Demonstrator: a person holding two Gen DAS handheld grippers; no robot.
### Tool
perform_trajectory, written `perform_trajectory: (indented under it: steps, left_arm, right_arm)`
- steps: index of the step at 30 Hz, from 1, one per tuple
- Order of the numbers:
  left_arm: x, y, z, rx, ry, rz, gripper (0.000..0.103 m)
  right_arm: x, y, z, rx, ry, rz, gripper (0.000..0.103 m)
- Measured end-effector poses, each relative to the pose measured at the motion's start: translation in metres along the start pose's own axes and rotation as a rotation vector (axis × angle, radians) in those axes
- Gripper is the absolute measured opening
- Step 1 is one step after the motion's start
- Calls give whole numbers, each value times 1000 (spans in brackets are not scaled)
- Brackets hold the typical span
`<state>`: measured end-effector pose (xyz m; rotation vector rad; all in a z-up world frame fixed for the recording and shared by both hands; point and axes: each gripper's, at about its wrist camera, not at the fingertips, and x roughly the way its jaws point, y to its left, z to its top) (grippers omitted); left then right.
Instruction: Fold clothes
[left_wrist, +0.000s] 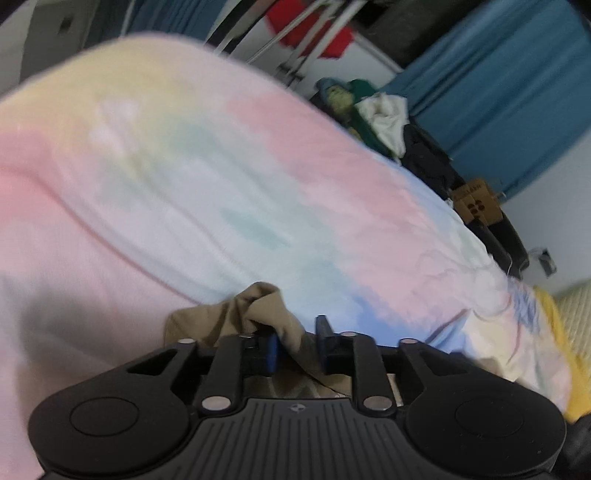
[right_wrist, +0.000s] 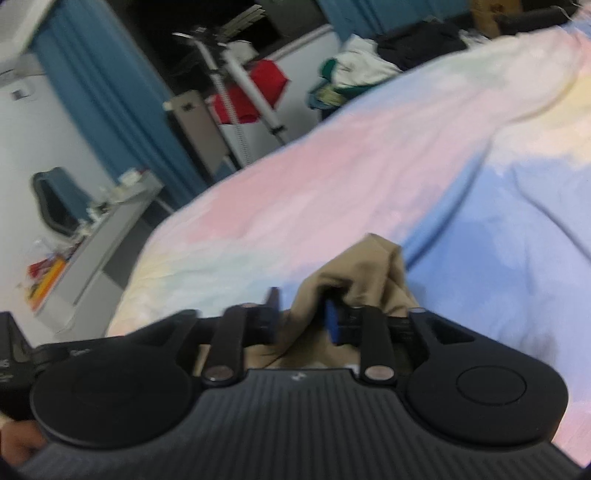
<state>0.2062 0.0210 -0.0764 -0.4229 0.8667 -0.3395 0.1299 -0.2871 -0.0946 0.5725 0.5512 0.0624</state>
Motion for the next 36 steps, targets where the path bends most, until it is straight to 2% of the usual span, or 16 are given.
perform_trajectory:
  steps: [2, 3, 4, 6, 8, 9, 11, 15, 17, 20, 25, 30, 36]
  left_arm:
    - [-6, -10, -5, 71, -32, 21, 37]
    - [-8, -14, -9, 102, -48, 46, 46]
    - [-11, -18, -13, 131, -66, 76, 57]
    - [-18, -25, -19, 173, -85, 90, 67]
    - [-25, -30, -25, 212, -99, 93, 72]
    - [-29, -33, -28, 231, -107, 95, 74]
    - [-36, -39, -34, 270, -121, 98, 75]
    - [-51, -50, -45, 348, -150, 104, 76]
    - [-58, -55, -51, 387, -165, 107, 78]
    - [-63, -60, -61, 422, -133, 81, 79]
    - [-39, -56, -64, 421, -93, 116, 79]
    - [-20, -46, -56, 383, -57, 136, 79]
    - [-31, -53, -59, 418, -75, 141, 78]
  right_arm:
    - [-10, 5, 1, -31, -32, 24, 66]
    - [-15, 8, 1, -55, -54, 28, 69]
    - [-20, 11, 1, -83, -74, 33, 68]
    - [-25, 16, 0, -146, -86, 15, 68]
    - [-27, 20, -1, -204, -76, -19, 67]
    - [-24, 21, -3, -232, -57, -45, 64]
    - [-19, 22, -6, -273, -23, -86, 59]
    - [-20, 23, -7, -270, -5, -93, 35]
    - [-26, 26, -9, -290, -12, -104, 31]
    - [-33, 28, -11, -289, -17, -90, 31]
    - [-27, 26, -13, -293, 3, -110, 31]
    - [4, 13, -22, -285, 110, -153, 31]
    - [-6, 21, -23, -301, 83, -148, 31]
